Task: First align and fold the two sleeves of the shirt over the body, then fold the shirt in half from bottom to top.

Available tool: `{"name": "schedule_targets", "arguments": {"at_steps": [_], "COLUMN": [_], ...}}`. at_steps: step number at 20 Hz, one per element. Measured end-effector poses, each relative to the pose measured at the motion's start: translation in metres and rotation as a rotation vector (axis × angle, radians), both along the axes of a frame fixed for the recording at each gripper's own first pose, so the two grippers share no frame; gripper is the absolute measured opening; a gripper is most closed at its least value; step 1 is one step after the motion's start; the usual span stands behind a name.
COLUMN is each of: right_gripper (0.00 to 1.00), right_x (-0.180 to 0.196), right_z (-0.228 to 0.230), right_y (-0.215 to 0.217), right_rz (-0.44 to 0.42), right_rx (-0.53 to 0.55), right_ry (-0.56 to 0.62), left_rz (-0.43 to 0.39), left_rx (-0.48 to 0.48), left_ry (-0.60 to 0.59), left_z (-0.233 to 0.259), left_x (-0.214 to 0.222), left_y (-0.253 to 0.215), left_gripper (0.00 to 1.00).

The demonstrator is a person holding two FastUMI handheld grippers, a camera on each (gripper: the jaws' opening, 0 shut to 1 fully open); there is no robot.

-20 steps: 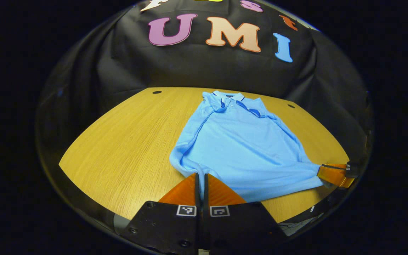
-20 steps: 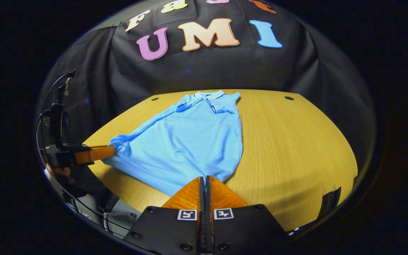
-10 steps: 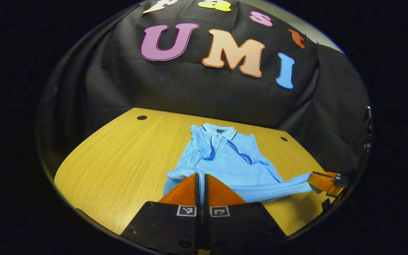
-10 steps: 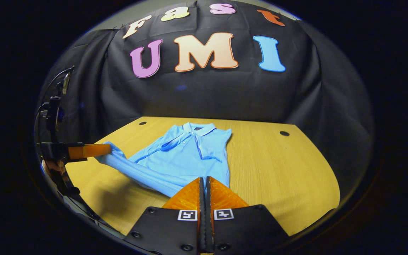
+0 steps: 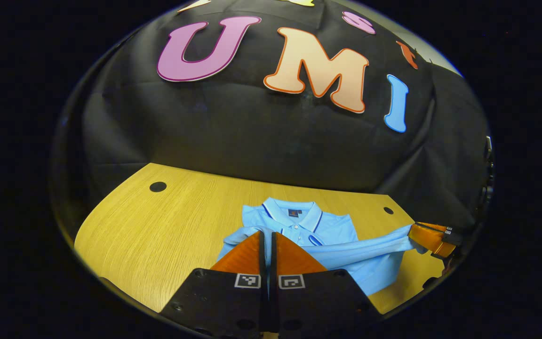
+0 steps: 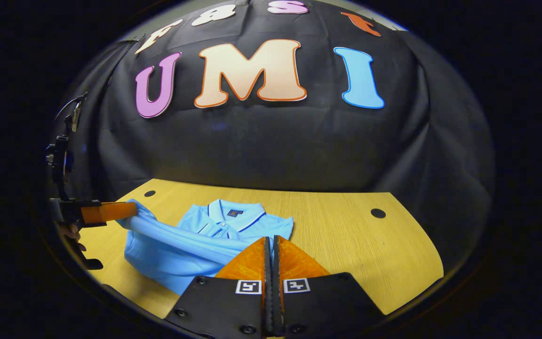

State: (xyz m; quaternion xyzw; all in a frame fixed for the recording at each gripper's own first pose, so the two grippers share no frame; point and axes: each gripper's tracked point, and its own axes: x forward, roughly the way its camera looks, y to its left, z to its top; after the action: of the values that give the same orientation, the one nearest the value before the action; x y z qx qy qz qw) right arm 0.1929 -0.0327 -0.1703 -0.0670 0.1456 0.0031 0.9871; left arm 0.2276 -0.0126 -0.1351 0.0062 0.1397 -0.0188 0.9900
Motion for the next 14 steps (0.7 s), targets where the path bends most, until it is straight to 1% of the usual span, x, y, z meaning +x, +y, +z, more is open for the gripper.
{"name": "schedule_targets", "arguments": {"at_steps": [2,3,6,8,10,11,12,14], "right_gripper": [0.00,0.02,0.03,0.02,0.03,0.04,0.07,0.34], "right_x": [0.035,0.051,0.092,0.112,0.120,0.121,0.119,0.116], "right_z": [-0.007,-0.014,-0.030,-0.046,-0.062,-0.068,-0.073,-0.075], "right_y": [0.002,0.002,0.003,0.003,0.003,0.002,0.004,0.008], "right_rz": [-0.012,-0.017,-0.041,-0.057,-0.078,-0.085,-0.086,-0.089], "right_rx": [0.001,0.005,0.023,0.039,0.068,0.084,0.108,0.160], "right_ry": [0.011,0.018,0.028,0.038,0.063,0.082,0.103,0.127], "left_rz": [0.007,0.014,0.043,0.056,0.073,0.088,0.076,0.061], "left_rx": [0.020,0.024,0.014,0.010,0.051,0.084,0.081,0.044], "left_ry": [0.007,0.015,0.032,0.047,0.084,0.099,0.108,0.108], "left_z": [-0.006,-0.010,-0.023,-0.035,-0.050,-0.056,-0.057,-0.056], "left_x": [0.033,0.048,0.089,0.108,0.115,0.117,0.116,0.113], "left_y": [0.007,0.011,0.025,0.033,0.043,0.051,0.049,0.047], "left_gripper": [0.00,0.00,0.00,0.00,0.00,0.06,0.12,0.62]}}
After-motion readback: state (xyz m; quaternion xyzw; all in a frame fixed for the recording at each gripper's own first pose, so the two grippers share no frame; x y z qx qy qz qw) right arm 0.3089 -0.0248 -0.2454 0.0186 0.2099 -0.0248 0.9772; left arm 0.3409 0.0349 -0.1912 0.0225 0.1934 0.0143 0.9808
